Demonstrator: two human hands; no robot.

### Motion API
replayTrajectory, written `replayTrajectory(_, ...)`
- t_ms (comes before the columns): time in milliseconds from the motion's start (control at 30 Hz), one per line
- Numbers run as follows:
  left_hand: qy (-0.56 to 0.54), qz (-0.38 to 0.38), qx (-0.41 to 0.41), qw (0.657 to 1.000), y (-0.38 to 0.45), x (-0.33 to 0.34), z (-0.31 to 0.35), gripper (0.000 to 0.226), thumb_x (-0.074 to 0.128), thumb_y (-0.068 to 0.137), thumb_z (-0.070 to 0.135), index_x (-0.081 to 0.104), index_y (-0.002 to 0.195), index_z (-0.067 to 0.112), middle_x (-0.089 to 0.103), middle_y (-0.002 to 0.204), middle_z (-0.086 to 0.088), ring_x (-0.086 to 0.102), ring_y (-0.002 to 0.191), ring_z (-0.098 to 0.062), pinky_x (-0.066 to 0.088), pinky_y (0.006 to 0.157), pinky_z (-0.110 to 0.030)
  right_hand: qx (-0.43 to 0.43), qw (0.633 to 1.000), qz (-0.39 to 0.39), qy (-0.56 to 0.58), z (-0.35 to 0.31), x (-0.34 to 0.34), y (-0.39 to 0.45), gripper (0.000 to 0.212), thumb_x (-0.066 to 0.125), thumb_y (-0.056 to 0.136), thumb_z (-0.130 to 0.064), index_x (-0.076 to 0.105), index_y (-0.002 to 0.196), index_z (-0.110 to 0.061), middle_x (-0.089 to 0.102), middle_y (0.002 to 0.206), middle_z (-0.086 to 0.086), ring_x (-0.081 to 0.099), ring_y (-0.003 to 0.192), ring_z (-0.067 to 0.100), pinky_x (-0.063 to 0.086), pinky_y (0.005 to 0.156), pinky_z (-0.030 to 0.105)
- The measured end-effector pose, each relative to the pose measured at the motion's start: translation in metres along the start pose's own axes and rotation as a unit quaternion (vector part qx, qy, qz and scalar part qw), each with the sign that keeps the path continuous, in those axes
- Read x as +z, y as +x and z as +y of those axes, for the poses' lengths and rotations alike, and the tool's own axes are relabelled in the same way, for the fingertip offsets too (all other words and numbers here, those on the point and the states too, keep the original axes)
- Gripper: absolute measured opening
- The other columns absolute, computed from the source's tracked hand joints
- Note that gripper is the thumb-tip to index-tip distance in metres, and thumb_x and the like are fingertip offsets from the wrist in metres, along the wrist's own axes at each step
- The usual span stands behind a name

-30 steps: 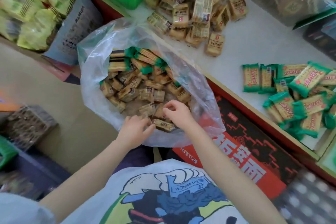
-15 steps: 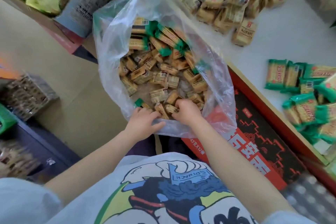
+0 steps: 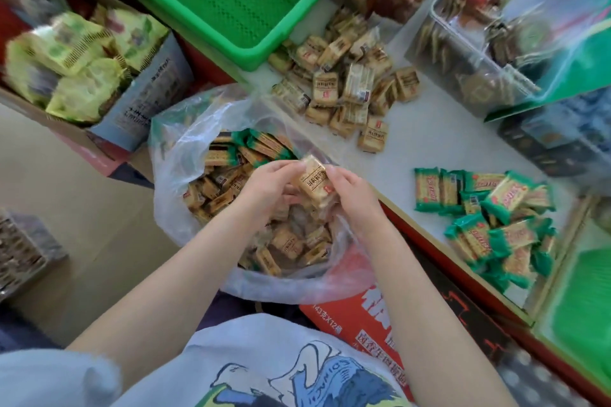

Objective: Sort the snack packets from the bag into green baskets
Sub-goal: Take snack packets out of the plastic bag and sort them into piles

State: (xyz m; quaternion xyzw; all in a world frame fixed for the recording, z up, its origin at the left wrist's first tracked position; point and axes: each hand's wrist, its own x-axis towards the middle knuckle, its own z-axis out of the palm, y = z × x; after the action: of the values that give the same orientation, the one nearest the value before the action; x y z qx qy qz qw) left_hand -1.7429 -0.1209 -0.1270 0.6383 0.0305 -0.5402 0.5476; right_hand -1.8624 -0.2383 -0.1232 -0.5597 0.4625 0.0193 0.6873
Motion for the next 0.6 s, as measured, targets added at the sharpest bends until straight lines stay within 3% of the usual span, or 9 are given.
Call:
replayTrajectory(100, 0.006, -0.011, 0.030, 0.999, 0.011, 0.015, 0.030, 0.021, 0.066, 0.096, 0.027, 0.069, 0.114, 0.017, 0.077, 0.097, -0.005, 0.070, 0.084, -0.020, 0.057, 0.074, -0.030, 0.001, 0.999, -0.003, 0.037, -0.014, -0.020, 0.000, 0.022, 0.059, 0.101, -0.029, 0.064, 0.101, -0.008, 0.067, 0.074, 0.002, 0.058, 0.056, 0.014, 0.044, 0.049, 0.027)
replayTrajectory(200, 0.109, 0.019, 0.090, 0.990, 0.034, 0.032, 0.042, 0.026, 0.063, 0.098, 0.028, 0.069, 0.120, 0.018, 0.074, 0.109, 0.000, 0.069, 0.096, -0.015, 0.054, 0.082, -0.031, -0.011, 0.995, 0.080, 0.061, -0.020, -0.041, 0.008, 0.024, 0.063, 0.099, -0.025, 0.058, 0.110, -0.004, 0.069, 0.088, 0.010, 0.062, 0.061, 0.016, 0.050, 0.052, 0.029)
replayTrajectory(267, 0.288, 0.059, 0.143, 0.945, 0.056, 0.036, 0.040, 0.034, 0.056, 0.100, 0.033, 0.064, 0.131, 0.021, 0.063, 0.122, 0.007, 0.059, 0.112, -0.014, 0.045, 0.092, -0.029, 0.002, 0.981, 0.159, 0.107, -0.023, -0.055, 0.021, 0.026, 0.064, 0.098, -0.023, 0.055, 0.116, -0.006, 0.071, 0.098, 0.011, 0.066, 0.067, 0.017, 0.056, 0.058, 0.030)
replayTrajectory(333, 0.471, 0.049, 0.155, 0.867, 0.076, 0.036, 0.032, 0.046, 0.049, 0.101, 0.037, 0.051, 0.144, 0.020, 0.050, 0.144, -0.001, 0.045, 0.132, -0.021, 0.038, 0.107, -0.037, 0.028, 0.963, 0.222, 0.148, -0.024, -0.069, 0.041, 0.029, 0.065, 0.098, -0.021, 0.049, 0.119, -0.010, 0.070, 0.101, 0.012, 0.069, 0.069, 0.020, 0.058, 0.060, 0.030)
replayTrajectory(433, 0.628, 0.016, 0.132, 0.767, 0.094, 0.031, 0.013, 0.058, 0.042, 0.102, 0.045, 0.033, 0.155, 0.023, 0.016, 0.167, -0.003, 0.021, 0.150, -0.028, 0.023, 0.119, -0.050, 0.040, 0.940, 0.270, 0.203, -0.021, -0.083, 0.076, 0.034, 0.066, 0.097, -0.015, 0.040, 0.120, -0.014, 0.067, 0.100, 0.017, 0.071, 0.067, 0.024, 0.059, 0.061, 0.032)
replayTrajectory(500, 0.657, 0.010, 0.138, 0.741, 0.096, 0.028, 0.003, 0.062, 0.041, 0.102, 0.047, 0.025, 0.158, 0.025, 0.005, 0.168, 0.000, 0.012, 0.153, -0.027, 0.018, 0.120, -0.051, 0.040, 0.941, 0.264, 0.209, -0.017, -0.088, 0.097, 0.028, 0.065, 0.097, -0.013, 0.042, 0.112, -0.018, 0.067, 0.108, 0.018, 0.072, 0.071, 0.026, 0.061, 0.068, 0.036)
replayTrajectory(600, 0.664, 0.002, 0.139, 0.735, 0.096, 0.025, 0.000, 0.065, 0.039, 0.102, 0.047, 0.018, 0.160, 0.028, -0.002, 0.169, 0.003, 0.001, 0.155, -0.024, 0.012, 0.123, -0.052, 0.035, 0.955, 0.251, 0.154, -0.014, -0.088, 0.120, 0.020, 0.065, 0.098, -0.017, 0.050, 0.110, -0.023, 0.064, 0.122, 0.015, 0.073, 0.087, 0.028, 0.063, 0.073, 0.039)
